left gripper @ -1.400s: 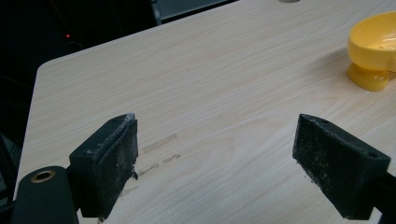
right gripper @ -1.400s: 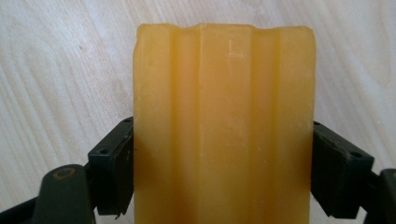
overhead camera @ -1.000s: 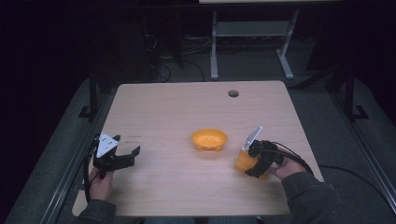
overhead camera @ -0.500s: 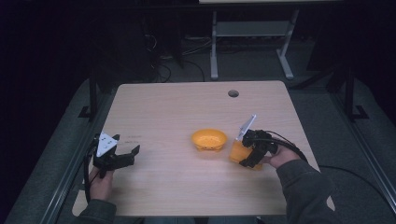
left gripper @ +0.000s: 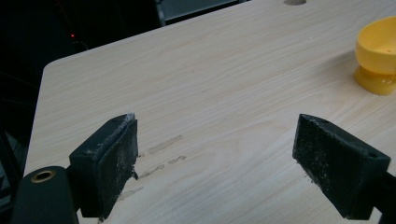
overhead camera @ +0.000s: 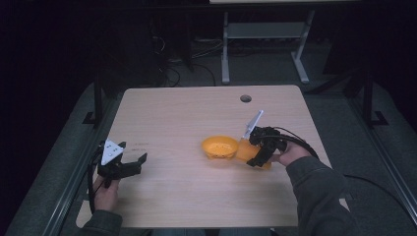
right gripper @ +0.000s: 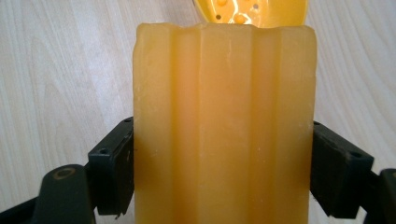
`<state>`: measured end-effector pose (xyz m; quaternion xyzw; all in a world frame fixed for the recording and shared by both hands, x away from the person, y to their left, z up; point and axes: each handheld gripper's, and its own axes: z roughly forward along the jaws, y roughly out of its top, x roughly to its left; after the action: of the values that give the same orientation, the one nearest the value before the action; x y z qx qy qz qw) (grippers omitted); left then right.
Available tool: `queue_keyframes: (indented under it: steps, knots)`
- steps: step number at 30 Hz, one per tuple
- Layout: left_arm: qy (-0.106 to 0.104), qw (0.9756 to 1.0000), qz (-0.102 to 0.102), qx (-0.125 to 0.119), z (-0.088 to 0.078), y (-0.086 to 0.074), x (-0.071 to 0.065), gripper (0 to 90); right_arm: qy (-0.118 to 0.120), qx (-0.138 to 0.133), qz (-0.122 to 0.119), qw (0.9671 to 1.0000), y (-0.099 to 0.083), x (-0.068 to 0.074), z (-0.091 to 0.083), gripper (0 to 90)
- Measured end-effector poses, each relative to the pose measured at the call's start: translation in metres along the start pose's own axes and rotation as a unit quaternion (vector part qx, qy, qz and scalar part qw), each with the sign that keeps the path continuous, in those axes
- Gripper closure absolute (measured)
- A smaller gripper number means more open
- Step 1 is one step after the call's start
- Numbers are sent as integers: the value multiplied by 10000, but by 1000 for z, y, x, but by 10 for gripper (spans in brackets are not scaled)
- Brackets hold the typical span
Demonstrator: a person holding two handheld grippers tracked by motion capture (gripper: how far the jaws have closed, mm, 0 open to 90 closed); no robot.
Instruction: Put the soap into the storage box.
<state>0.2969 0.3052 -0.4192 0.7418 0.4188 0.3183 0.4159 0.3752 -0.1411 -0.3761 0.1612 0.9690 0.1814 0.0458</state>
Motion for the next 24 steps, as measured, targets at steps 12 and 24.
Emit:
queue_keyframes:
  steps: [12,24]
  knots:
    - [-4,10000,-28,-4,1,0,0,134,15,-20,-151,9999,21,-9,0,206]
    - [-19,10000,-41,-13,1,0,0,134,92,5,-342,9994,48,-18,5,206]
